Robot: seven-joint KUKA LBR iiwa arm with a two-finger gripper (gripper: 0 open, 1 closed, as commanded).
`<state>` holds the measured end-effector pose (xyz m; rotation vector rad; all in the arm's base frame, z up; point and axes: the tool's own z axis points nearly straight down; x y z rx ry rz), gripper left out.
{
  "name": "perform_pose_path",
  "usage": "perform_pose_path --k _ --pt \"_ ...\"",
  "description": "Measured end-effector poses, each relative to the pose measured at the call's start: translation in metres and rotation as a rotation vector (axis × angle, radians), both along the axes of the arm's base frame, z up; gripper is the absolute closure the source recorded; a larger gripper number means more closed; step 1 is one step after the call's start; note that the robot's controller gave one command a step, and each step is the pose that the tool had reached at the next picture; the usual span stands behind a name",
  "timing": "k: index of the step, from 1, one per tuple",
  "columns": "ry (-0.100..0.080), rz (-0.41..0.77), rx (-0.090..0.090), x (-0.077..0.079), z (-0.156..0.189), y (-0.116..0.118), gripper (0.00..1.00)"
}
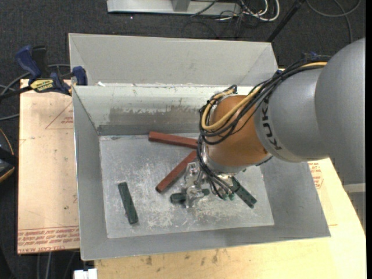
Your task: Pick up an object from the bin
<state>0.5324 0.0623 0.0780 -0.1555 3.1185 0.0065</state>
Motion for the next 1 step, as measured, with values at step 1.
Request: perform_pose_path --k 1 --pt "0.011 0.007 -0.004 -0.0071 0.1622 -0.0079 1.0"
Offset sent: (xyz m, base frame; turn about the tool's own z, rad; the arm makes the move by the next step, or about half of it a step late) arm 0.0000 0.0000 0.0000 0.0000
